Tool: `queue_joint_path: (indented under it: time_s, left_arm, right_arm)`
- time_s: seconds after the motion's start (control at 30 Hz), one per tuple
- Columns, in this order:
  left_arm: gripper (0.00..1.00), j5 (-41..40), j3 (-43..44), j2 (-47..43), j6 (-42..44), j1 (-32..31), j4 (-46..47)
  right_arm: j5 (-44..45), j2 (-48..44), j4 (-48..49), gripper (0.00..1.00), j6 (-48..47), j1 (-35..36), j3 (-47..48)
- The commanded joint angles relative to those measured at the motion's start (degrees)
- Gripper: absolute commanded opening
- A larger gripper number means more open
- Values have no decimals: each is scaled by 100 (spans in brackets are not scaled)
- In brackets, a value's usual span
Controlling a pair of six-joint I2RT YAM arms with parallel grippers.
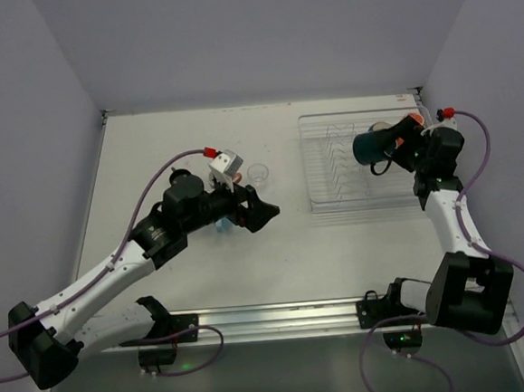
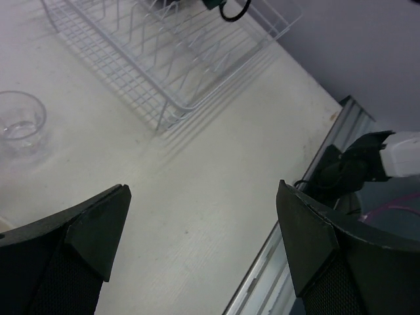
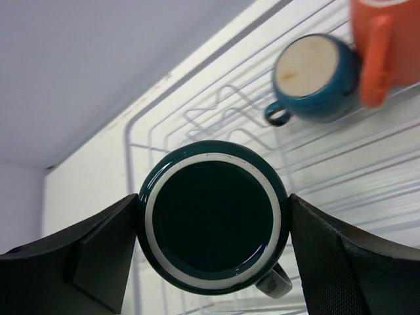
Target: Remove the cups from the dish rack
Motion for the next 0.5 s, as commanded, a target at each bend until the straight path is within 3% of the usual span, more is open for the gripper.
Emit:
queue_joint_path:
  time_s: [0.0, 0.2, 0.47]
  left_arm:
    - [100, 741, 339, 468, -1037, 17, 1639]
    - [98, 917, 628, 1620, -1829, -27, 2914]
    - [95, 995, 1551, 3254, -1970, -27, 3250]
  right_arm:
    - [-1464, -532, 1805, 52, 1226, 42, -463]
    - [-2651, -1086, 3514, 52, 2589, 121, -1536]
    - [-3417, -1254, 4745, 52, 3557, 402, -2302]
